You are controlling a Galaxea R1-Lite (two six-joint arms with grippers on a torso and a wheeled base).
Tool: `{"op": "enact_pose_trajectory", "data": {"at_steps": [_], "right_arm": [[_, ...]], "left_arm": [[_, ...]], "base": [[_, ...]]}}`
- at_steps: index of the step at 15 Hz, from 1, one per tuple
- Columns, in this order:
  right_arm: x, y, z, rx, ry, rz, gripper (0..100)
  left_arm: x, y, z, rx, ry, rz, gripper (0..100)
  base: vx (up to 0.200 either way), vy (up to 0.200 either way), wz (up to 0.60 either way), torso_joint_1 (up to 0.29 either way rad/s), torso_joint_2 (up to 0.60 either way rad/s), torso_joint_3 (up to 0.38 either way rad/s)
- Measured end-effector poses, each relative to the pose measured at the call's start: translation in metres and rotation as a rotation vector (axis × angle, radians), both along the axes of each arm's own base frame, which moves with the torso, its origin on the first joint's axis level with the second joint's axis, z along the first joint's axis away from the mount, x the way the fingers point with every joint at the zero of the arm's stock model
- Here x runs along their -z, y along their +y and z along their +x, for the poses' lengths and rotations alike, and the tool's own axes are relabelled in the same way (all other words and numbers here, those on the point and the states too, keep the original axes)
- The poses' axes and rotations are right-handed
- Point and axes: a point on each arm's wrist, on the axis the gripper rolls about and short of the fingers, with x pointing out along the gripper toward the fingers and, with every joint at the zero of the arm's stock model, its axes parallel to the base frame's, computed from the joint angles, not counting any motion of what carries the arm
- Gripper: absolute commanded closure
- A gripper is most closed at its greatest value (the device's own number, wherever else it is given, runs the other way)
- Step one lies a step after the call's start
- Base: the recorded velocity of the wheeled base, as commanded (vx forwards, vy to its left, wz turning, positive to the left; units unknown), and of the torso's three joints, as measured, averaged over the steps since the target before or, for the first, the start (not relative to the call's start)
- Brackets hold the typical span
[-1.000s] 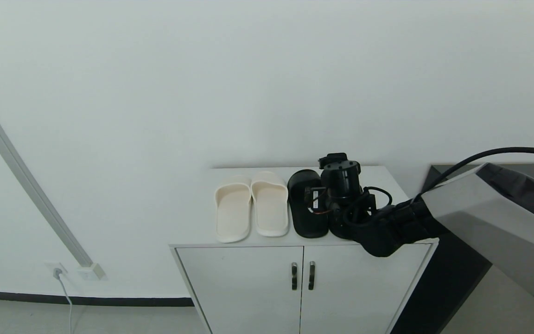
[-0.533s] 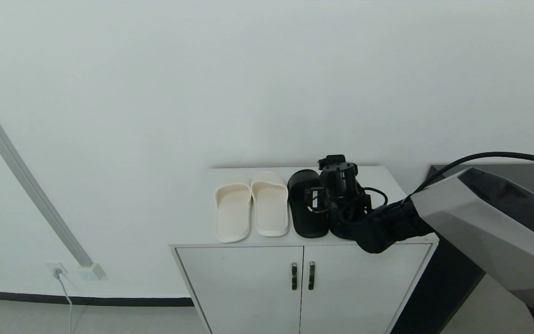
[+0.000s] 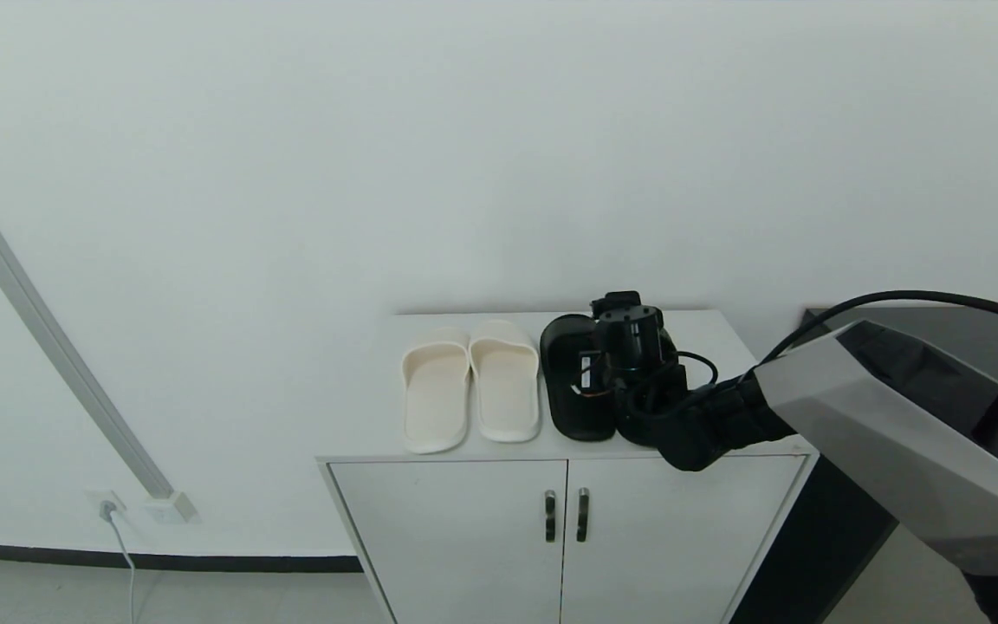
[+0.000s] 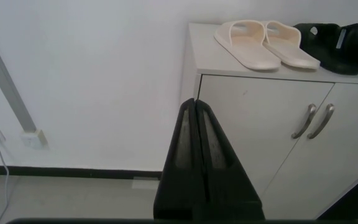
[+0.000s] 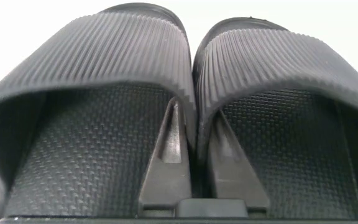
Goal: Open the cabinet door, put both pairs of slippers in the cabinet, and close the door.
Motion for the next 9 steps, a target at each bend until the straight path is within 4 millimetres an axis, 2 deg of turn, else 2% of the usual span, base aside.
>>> {"op": "enact_pose_trajectory", "data": {"at_steps": [6,9], "right_arm": [[-0.014,-0.005,-0.009,-0.001,-0.008,0.005,100],[-0.025,-0.012,-0.035,-0.047,0.013,-0.022,100]], "left_arm": [[0.000,0.000,0.000,0.000,0.000,-0.002,100],[0.000,0.000,0.000,0.000,0.000,-0.008,100]], "base": [[0.000,0.000,0.00,0.000,0.00,0.000],[0.000,0.000,0.00,0.000,0.00,0.000]]}}
